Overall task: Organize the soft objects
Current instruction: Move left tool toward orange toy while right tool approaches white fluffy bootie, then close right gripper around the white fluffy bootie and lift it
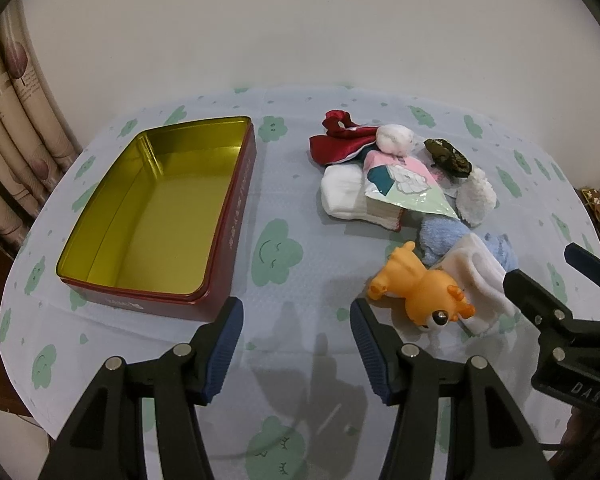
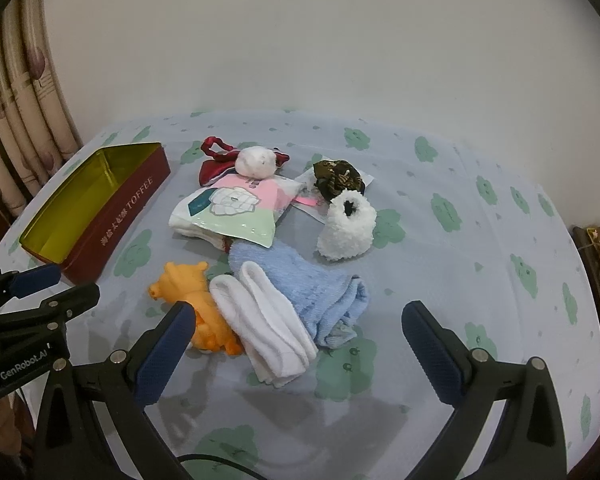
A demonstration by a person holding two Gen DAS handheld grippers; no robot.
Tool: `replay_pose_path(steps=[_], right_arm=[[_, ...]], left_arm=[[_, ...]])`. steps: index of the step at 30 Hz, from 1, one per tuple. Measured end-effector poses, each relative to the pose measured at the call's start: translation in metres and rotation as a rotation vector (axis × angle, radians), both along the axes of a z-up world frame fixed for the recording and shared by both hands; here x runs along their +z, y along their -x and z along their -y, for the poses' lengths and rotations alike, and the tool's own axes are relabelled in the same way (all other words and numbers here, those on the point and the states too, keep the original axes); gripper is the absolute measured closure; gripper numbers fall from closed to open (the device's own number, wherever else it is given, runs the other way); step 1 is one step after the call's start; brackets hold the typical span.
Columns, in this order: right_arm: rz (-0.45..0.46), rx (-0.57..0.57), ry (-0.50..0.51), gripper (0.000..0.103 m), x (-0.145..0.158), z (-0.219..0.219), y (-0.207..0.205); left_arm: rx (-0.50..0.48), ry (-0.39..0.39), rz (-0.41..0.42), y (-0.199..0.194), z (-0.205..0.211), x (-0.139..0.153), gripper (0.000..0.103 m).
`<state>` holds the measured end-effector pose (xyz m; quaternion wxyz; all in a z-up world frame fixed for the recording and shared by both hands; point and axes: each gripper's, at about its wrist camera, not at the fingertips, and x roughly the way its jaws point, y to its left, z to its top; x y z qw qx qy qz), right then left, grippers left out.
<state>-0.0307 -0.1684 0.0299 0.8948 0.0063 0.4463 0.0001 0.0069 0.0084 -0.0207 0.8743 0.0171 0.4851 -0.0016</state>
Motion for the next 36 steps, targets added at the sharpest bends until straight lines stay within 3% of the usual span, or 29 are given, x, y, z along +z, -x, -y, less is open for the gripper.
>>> replay_pose_path(steps=[16, 31, 36], right_arm=[[-0.026, -0.064, 0.02, 0.0, -0.009, 0.046, -0.033], [-0.077, -0.088, 0.039, 0.001, -0.044, 0.062, -0.092], [-0.094, -0.095, 0.017, 0.006, -0.055, 0.065, -0.103]], left_arm=[[-0.002, -0.017, -0.032, -0.009, 0.002, -0.009, 0.046], [0.009, -0.032, -0.06, -0.018, 0.0, -0.019, 0.046], [0.008, -0.023, -0.074, -0.022, 0.001, -0.023, 0.046]])
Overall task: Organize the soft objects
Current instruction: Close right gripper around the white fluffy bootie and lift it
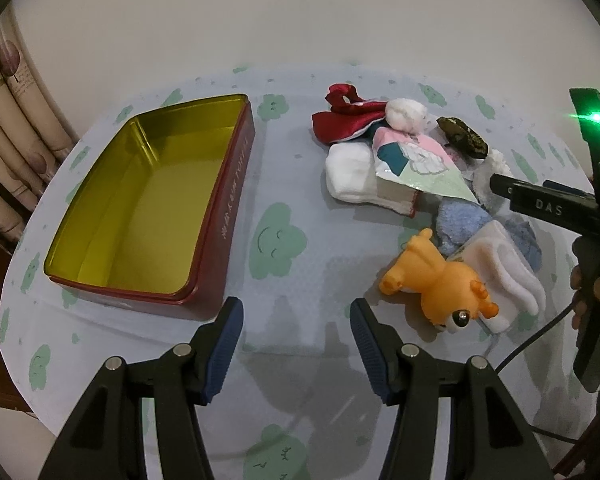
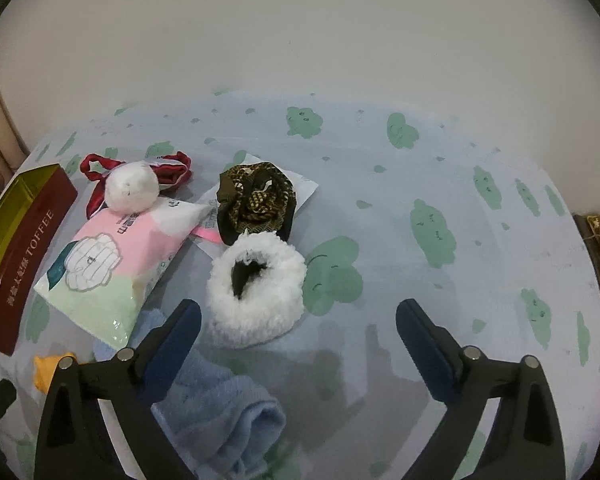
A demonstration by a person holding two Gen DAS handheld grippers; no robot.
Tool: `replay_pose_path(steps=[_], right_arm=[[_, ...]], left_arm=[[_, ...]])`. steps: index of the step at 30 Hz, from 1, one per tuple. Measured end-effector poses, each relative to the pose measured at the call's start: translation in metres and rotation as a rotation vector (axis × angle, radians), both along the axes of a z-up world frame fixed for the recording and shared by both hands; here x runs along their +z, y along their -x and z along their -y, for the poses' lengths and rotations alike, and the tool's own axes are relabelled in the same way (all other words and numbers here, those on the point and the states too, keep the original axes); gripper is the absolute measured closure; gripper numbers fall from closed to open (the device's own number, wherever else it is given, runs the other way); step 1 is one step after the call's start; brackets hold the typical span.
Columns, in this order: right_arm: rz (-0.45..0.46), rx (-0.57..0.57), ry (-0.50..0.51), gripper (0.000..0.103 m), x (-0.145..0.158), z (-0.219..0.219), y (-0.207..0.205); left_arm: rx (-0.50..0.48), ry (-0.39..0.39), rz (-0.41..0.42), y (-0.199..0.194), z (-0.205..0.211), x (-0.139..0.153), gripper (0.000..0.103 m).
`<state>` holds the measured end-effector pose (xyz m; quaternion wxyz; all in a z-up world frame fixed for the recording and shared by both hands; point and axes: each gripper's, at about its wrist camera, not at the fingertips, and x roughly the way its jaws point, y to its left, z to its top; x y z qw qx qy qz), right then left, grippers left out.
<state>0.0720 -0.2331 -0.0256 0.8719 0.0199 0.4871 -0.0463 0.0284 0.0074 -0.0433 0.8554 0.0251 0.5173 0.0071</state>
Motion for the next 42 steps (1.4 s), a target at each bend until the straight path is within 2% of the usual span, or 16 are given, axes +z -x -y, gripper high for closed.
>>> replay_pose_path(steps=[3, 7, 9, 12, 13, 14, 22, 28, 32, 36, 42], right_arm=[[-0.001, 0.001, -0.005, 0.008, -0.005, -0.002, -0.004], [-0.004, 0.016, 0.005, 0.027, -0.012, -0.004, -0.011], [-0.014, 0.015, -0.019, 0.029, -0.015, -0.004, -0.014], [-0.005, 0.017, -0.041, 0.044, -0.018, -0.003, -0.013], [0.0, 0.022, -0.049, 0.056, -0.018, -0.002, -0.012], [0.002, 0.024, -0.057, 0.061, -0.018, -0.002, -0.011], [0.031, -0.009, -0.09, 0.063, -0.019, 0.015, 0.002], [0.044, -0.035, -0.031, 0.063, -0.019, 0.027, 0.01], [0.043, -0.05, -0.037, 0.063, -0.022, 0.037, 0.018], [0.033, -0.068, -0.066, 0.063, -0.032, 0.045, 0.023], [0.069, -0.063, -0.036, 0.063, -0.035, 0.044, 0.027]], left_arm=[[-0.003, -0.001, -0.002, -0.001, 0.001, -0.001, 0.046], [-0.001, -0.006, -0.014, -0.003, 0.003, -0.003, 0.046], [-0.003, 0.0, -0.021, -0.004, 0.003, -0.004, 0.046], [-0.003, 0.004, -0.027, -0.005, 0.004, -0.004, 0.046], [-0.004, 0.005, -0.029, -0.006, 0.005, -0.004, 0.046], [-0.005, 0.008, -0.033, -0.007, 0.006, -0.004, 0.046], [-0.033, -0.025, -0.029, -0.006, 0.021, -0.005, 0.046], [-0.045, -0.036, -0.031, -0.008, 0.03, -0.003, 0.046], [-0.048, -0.017, -0.04, -0.011, 0.034, -0.001, 0.046], [-0.037, 0.056, -0.086, -0.018, 0.037, 0.001, 0.046], [0.05, 0.24, -0.172, -0.033, 0.028, -0.001, 0.046]])
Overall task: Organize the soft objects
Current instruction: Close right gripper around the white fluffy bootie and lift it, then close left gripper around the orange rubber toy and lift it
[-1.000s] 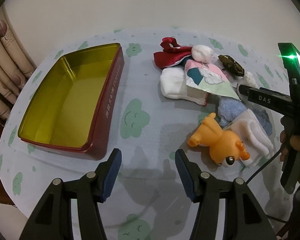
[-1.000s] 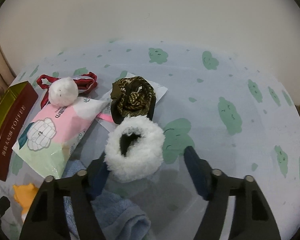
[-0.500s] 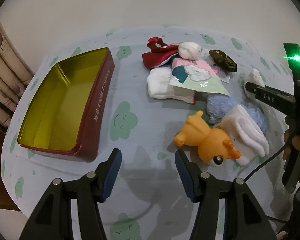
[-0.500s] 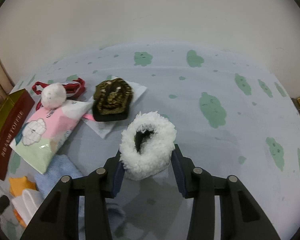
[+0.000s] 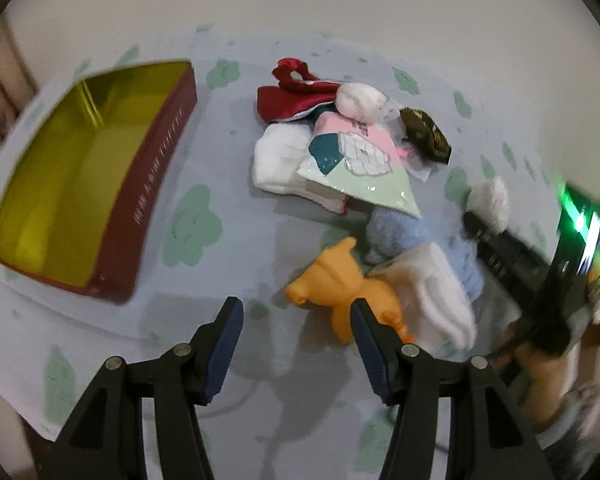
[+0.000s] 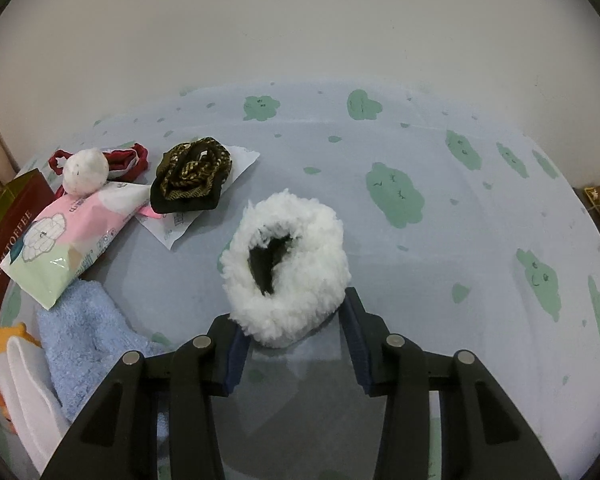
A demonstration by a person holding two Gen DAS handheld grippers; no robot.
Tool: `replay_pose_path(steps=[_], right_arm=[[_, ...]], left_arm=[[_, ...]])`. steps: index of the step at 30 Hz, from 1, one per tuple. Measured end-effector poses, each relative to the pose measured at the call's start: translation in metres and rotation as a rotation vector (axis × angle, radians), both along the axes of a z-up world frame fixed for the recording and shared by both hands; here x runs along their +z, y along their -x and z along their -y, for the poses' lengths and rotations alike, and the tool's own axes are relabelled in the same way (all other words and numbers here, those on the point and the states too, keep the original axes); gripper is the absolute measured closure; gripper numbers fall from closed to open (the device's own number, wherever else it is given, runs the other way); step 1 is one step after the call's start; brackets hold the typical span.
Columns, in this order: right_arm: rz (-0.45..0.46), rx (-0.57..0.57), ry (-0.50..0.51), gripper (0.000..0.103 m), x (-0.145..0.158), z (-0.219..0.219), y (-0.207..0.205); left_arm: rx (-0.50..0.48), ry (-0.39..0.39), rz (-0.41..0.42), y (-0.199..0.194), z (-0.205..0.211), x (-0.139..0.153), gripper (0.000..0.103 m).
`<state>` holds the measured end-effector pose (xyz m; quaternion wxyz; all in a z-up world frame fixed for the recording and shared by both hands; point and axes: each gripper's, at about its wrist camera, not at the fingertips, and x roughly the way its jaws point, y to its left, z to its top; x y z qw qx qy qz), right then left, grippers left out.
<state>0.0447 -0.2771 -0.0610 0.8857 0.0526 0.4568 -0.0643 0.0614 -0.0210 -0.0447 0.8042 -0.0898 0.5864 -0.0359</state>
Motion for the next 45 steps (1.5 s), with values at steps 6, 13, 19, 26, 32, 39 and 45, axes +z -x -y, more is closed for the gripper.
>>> replay_pose_path(steps=[6, 13, 19, 26, 32, 39, 45], right_arm=[[0.007, -0.001, -0.01, 0.063, -0.001, 0.001, 0.0], [0.009, 0.002, -0.015, 0.06, -0.001, 0.001, 0.001], [0.011, 0.003, -0.024, 0.059, -0.001, 0.002, 0.0], [0.016, 0.005, -0.029, 0.058, -0.001, 0.002, 0.001], [0.017, 0.005, -0.034, 0.058, -0.001, 0.002, 0.001], [0.017, 0.005, -0.033, 0.057, -0.001, 0.001, 0.001], [0.016, 0.006, -0.029, 0.056, -0.001, 0.001, 0.001]], left_arm=[[0.148, 0.19, -0.122, -0.018, -0.014, -0.013, 0.046], [0.249, 0.239, -0.2, -0.031, -0.007, -0.02, 0.046], [0.313, 0.229, -0.199, -0.037, -0.003, -0.023, 0.046], [0.433, 0.249, -0.18, -0.025, -0.02, -0.016, 0.046], [0.469, 0.262, -0.199, -0.023, -0.014, -0.023, 0.046], [0.427, 0.219, -0.197, -0.031, 0.0, -0.028, 0.046], [0.423, 0.215, -0.215, -0.029, 0.002, -0.04, 0.051]])
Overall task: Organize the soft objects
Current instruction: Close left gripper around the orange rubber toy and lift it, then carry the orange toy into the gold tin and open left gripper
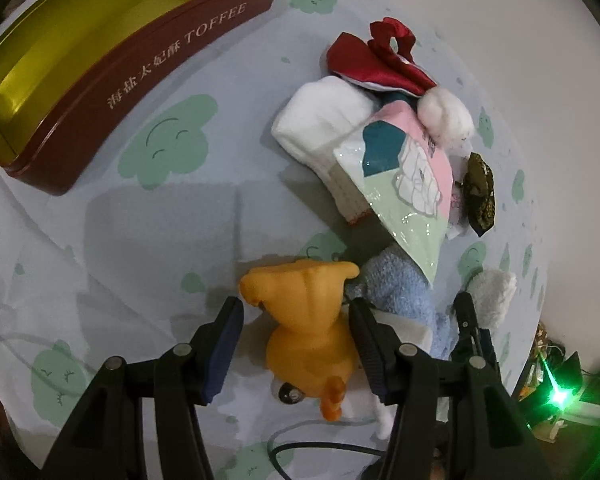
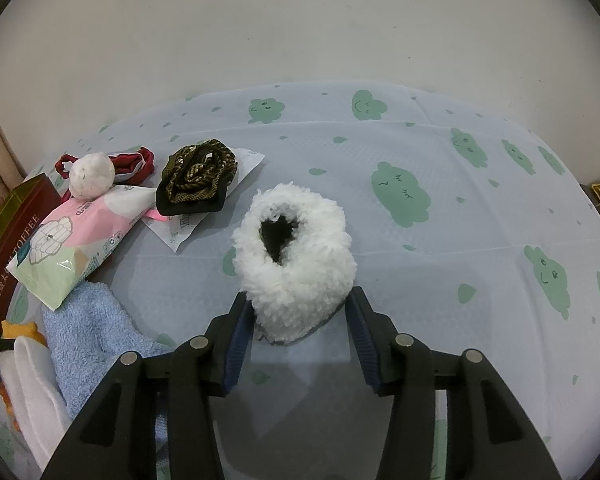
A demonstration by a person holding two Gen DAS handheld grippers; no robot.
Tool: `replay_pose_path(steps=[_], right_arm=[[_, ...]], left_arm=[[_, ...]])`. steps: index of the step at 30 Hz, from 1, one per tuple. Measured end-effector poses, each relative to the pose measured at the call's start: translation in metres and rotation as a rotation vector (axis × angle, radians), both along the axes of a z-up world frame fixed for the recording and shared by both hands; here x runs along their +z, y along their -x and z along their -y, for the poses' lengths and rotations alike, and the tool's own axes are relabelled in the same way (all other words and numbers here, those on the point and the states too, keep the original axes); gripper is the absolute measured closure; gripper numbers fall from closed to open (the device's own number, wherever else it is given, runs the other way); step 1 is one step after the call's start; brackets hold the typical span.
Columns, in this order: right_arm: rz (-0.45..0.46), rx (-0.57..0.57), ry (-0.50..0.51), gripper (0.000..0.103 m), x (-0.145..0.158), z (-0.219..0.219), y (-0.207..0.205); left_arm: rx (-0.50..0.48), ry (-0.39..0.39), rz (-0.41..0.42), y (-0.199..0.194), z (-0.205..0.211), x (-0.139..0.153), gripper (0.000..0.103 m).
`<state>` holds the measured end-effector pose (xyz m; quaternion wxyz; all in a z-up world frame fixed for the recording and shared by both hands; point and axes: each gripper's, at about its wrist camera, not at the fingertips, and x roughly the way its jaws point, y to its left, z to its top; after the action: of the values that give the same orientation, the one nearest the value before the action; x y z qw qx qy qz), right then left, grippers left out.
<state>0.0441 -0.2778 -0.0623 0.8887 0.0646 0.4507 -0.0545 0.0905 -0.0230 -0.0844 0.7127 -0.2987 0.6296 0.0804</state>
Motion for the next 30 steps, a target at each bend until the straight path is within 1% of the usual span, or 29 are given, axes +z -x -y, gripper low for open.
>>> replay_pose_path(steps=[1, 2, 5, 7, 12, 16, 21, 23, 27, 29, 30], right_arm=[[0.0, 0.0, 0.0, 0.056, 0.0, 0.0, 0.0], [0.0, 0.0, 0.0, 0.056, 0.0, -0.001, 0.0], [0.0, -0.001, 0.001, 0.055, 0.0, -0.001, 0.0], [0.0, -0.001, 0.002, 0.055, 0.0, -0.001, 0.0], [0.0, -0.001, 0.003, 0.055, 0.0, -0.002, 0.0], [-0.001, -0.001, 0.005, 0.055, -0.001, -0.003, 0.0], [0.006, 0.001, 0.004, 0.055, -0.001, -0.002, 0.0], [0.006, 0.001, 0.003, 0.055, -0.001, -0.002, 0.0], [0.006, 0.001, 0.004, 0.055, -0.001, -0.002, 0.0], [0.005, 0.001, 0.005, 0.055, -0.001, -0.002, 0.0], [0.005, 0.001, 0.006, 0.055, -0.001, -0.002, -0.001]], left_arm=[[-0.007, 0.003, 0.008, -0.001, 0.001, 0.0, 0.057], [-0.021, 0.01, 0.015, -0.003, 0.001, -0.001, 0.06], [-0.054, -0.001, 0.019, -0.002, 0.002, 0.001, 0.061], [-0.092, -0.003, 0.04, -0.003, 0.002, 0.004, 0.066], [-0.144, -0.028, 0.069, -0.002, 0.001, 0.014, 0.068], [-0.205, -0.057, 0.112, 0.002, -0.001, 0.026, 0.069], [-0.246, -0.053, 0.154, 0.007, -0.005, 0.038, 0.069], [-0.274, -0.065, 0.175, 0.009, -0.005, 0.043, 0.069], [-0.298, -0.069, 0.211, 0.011, -0.003, 0.054, 0.07], [-0.307, -0.095, 0.249, 0.012, -0.003, 0.064, 0.07], [-0.32, -0.123, 0.276, 0.014, -0.003, 0.071, 0.07]])
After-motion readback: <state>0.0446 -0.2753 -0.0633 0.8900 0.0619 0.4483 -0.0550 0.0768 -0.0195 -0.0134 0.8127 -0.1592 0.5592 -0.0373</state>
